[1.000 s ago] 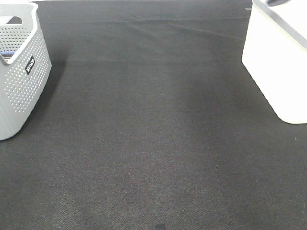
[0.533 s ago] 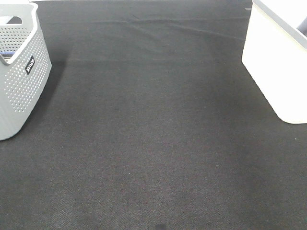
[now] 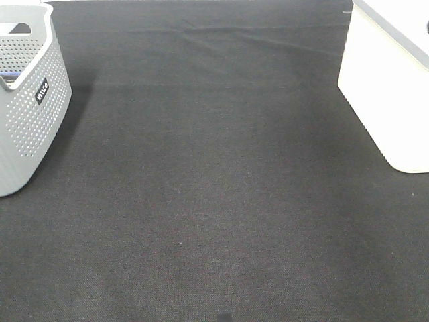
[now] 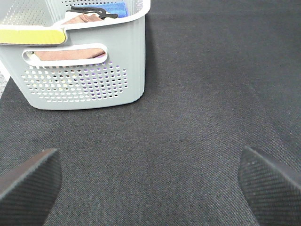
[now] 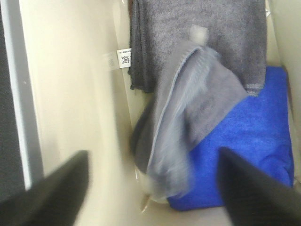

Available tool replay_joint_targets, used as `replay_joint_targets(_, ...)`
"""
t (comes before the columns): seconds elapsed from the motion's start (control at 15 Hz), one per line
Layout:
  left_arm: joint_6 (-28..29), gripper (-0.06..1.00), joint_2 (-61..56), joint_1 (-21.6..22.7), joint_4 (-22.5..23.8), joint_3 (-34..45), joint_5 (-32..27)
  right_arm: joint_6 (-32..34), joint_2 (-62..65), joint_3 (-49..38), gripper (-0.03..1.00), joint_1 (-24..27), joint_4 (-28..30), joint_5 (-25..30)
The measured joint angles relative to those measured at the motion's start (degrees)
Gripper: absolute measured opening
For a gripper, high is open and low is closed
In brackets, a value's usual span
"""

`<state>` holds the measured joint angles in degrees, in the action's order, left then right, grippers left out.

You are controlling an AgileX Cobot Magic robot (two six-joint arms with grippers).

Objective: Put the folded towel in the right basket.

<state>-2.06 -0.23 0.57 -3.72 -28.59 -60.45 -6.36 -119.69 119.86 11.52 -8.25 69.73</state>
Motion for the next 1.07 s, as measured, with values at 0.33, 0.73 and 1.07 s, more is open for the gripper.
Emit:
replay_joint_targets(0.33,0.0,0.97,0.0,0.0,0.0,0.0,0.0,-1.2,3.2,0.0,0.86,-2.0,-6.1,0.1)
replay_joint_targets(0.73,0.0,0.97,0.0,0.0,0.0,0.0,0.0,3.0,8.3,0.0,0.86,-16.0,-0.9,0.2)
replay_joint_targets(1.07,0.0,0.97,0.0,0.0,0.0,0.0,0.0,4.4,14.0,-5.3,0.86,-20.8,0.7,0.2)
